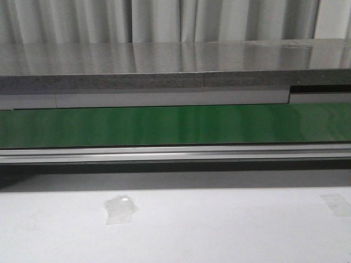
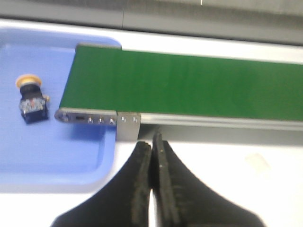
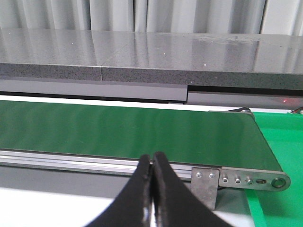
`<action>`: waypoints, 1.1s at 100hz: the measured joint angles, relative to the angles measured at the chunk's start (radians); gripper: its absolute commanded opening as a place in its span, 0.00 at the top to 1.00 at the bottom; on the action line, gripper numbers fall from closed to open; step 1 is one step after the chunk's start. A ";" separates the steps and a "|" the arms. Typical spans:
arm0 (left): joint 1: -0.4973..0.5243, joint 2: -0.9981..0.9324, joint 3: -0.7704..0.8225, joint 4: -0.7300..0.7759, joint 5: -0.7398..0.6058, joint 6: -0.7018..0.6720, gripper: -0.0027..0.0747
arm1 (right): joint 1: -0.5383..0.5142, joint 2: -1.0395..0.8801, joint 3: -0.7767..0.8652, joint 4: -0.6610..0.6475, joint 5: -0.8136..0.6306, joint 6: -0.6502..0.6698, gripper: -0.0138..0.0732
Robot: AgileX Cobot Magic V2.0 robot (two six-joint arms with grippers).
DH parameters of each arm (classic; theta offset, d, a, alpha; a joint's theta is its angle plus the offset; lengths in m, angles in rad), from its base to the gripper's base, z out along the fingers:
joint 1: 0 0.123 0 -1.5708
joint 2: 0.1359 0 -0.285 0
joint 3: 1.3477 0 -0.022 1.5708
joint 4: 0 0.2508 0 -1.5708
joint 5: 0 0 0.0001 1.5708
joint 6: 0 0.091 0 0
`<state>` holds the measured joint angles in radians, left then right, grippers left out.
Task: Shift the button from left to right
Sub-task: 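Move the left gripper down over the blue tray toward the yellow button, then lower the left gripper around the yellow push button and close it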
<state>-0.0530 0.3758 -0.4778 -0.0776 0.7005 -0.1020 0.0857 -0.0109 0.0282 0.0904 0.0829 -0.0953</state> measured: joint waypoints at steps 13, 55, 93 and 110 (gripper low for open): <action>0.000 0.132 -0.156 0.000 0.166 0.000 0.99 | 0.000 0.000 0.000 0.000 0.000 0.000 0.92; 0.000 0.429 -0.428 0.000 0.421 0.002 0.99 | 0.000 0.000 0.000 0.000 0.000 0.000 0.92; 0.000 0.478 -0.430 0.013 0.456 0.049 0.38 | 0.000 0.000 0.000 0.000 0.000 0.000 0.92; 0.000 0.478 -0.430 0.022 0.460 0.055 0.05 | 0.000 0.000 0.000 0.000 0.000 0.000 0.92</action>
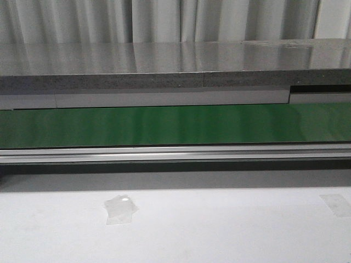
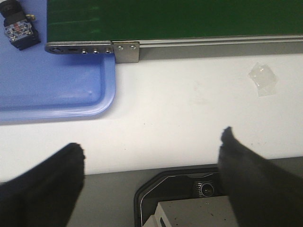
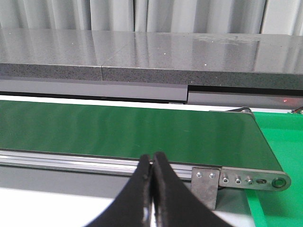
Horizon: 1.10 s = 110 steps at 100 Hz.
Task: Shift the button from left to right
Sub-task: 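Lower the left gripper around the yellow push button and close it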
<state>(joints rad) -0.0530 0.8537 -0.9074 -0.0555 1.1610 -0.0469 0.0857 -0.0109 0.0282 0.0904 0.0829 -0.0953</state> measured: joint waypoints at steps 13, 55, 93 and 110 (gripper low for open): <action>0.000 0.000 0.000 0.008 0.000 0.000 0.12 | 0.000 0.000 0.000 0.000 0.000 0.000 0.92; 0.046 0.156 -0.094 0.194 -0.108 -0.202 0.14 | 0.000 0.000 0.000 0.000 0.000 0.000 0.92; 0.253 0.523 -0.226 0.173 -0.231 -0.210 0.14 | 0.000 0.000 0.000 0.000 0.000 0.000 0.92; 0.298 0.670 -0.257 0.156 -0.285 -0.210 0.14 | 0.000 0.000 0.000 0.000 0.000 0.000 0.92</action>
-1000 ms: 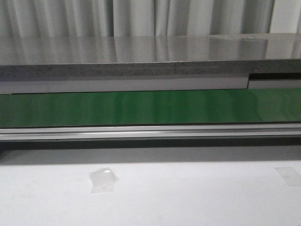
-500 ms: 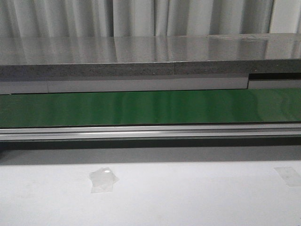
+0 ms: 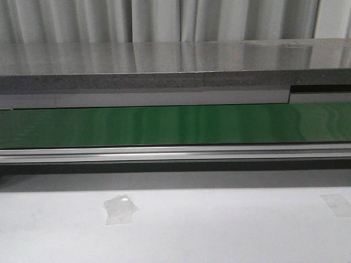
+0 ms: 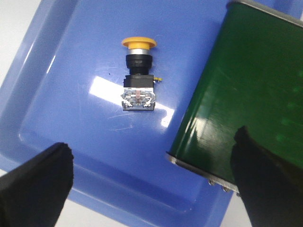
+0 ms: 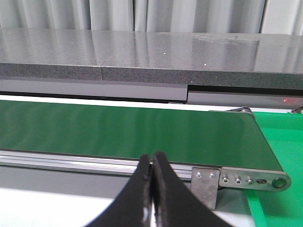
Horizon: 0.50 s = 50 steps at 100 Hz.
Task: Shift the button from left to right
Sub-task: 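Lower the left gripper around the yellow push button and close it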
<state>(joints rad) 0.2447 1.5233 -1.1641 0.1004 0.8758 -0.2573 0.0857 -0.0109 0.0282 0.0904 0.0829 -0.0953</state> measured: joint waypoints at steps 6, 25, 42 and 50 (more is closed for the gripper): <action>0.015 0.049 -0.007 -0.007 -0.015 0.000 0.14 | 0.000 0.000 0.000 0.000 0.000 0.000 0.92; 0.060 0.178 -0.051 -0.035 -0.046 0.000 0.14 | 0.000 0.000 0.000 0.000 0.000 0.000 0.92; 0.071 0.280 -0.107 -0.039 -0.059 0.000 0.14 | 0.000 0.000 0.000 0.000 0.000 0.000 0.92; 0.072 0.327 -0.135 -0.047 -0.064 0.000 0.14 | 0.000 0.000 0.000 0.000 0.000 0.000 0.92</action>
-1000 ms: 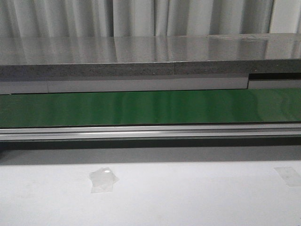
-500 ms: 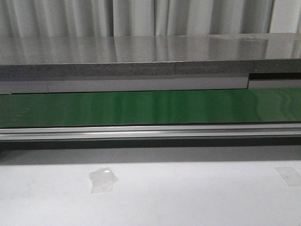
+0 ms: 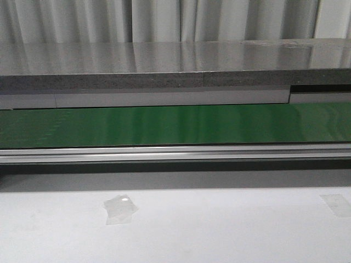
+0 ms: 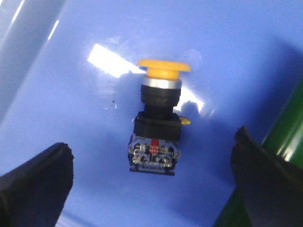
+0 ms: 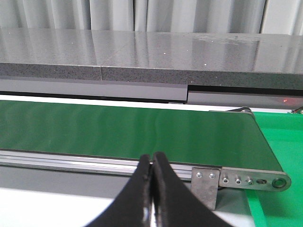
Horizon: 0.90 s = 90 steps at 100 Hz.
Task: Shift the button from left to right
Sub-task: 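Lower the left gripper around the yellow push button and close it, then carry the button onto the start of the green belt and open the left gripper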
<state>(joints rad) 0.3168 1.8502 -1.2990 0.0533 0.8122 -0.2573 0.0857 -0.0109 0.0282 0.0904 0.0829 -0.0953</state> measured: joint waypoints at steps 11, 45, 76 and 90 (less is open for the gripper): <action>0.000 0.056 -0.048 -0.003 -0.007 0.000 0.14 | 0.000 0.000 0.000 0.000 0.000 0.000 0.92; 0.000 0.174 -0.156 -0.006 0.002 0.000 0.14 | 0.000 0.000 0.000 0.000 0.000 0.000 0.92; 0.000 0.200 -0.158 -0.008 0.021 0.000 0.15 | 0.000 0.000 0.000 0.000 0.000 0.000 0.92; 0.000 0.216 -0.160 -0.008 0.038 0.000 0.23 | 0.000 0.000 0.000 0.000 0.000 0.000 0.92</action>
<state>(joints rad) 0.3168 2.0660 -1.4585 0.0454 0.8502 -0.2573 0.0857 -0.0109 0.0282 0.0904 0.0829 -0.0953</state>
